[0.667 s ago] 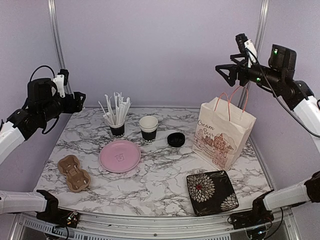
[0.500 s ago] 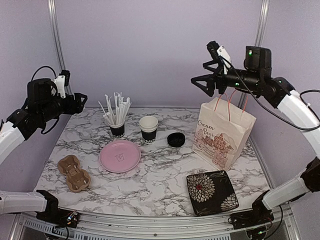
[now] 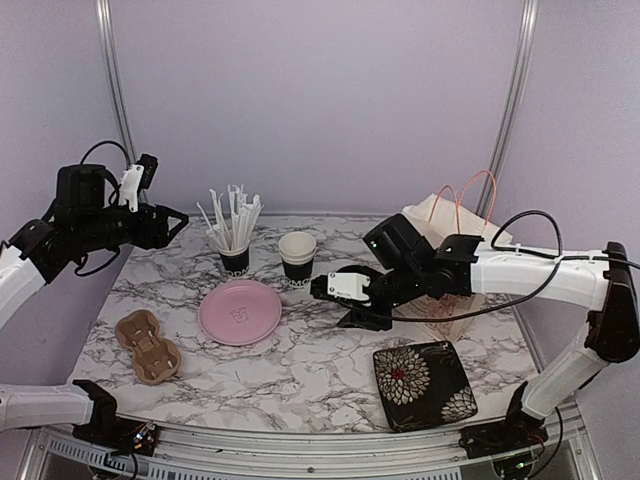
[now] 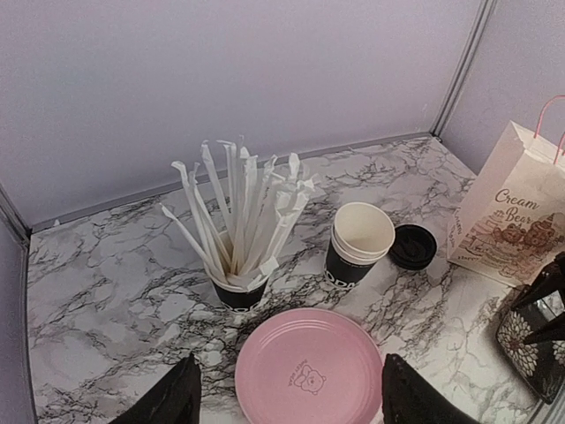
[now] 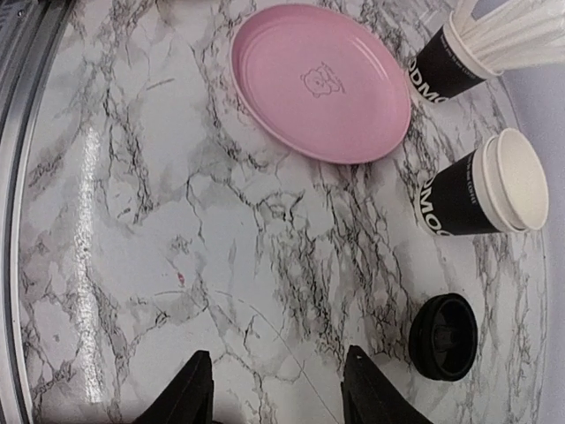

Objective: Pack the takeout coffee

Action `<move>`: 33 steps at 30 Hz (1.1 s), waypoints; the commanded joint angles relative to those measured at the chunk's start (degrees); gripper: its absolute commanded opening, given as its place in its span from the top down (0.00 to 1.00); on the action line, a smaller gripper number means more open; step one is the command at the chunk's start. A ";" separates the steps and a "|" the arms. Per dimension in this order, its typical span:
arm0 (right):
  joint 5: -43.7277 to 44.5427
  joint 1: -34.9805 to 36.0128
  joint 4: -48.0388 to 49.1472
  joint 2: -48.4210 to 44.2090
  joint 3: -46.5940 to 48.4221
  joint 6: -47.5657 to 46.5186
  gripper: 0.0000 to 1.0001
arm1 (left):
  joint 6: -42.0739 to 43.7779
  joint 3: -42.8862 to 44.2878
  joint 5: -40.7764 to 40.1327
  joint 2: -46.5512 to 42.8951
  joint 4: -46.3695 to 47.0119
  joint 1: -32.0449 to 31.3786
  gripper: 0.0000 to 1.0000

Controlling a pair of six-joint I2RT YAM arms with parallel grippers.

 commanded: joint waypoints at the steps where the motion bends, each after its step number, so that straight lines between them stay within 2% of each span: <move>1: 8.15 -0.62 -0.02 0.20 -1.91 -1.67 0.55 | 1.09 2.48 4.96 -0.52 -2.98 -2.01 0.30; 6: 11.52 -5.96 -0.82 2.50 -4.53 -0.57 0.63 | 1.62 2.29 4.36 -0.77 -2.73 -3.35 0.30; 12: 16.43 -12.86 1.80 2.74 -9.22 0.46 0.66 | 1.45 0.14 4.60 -1.47 -1.87 -3.75 0.30; 24: 25.16 -20.11 9.80 8.02 -13.41 0.89 0.73 | 0.88 -1.36 5.34 -0.07 0.42 -4.44 0.30; 30: 25.80 -23.77 11.80 10.15 -12.63 1.49 0.73 | 0.87 -1.62 4.95 0.04 0.57 -4.89 0.31; 33: 22.94 -23.77 10.12 10.61 -10.37 1.39 0.75 | 0.79 -1.62 4.85 0.23 0.68 -4.99 0.31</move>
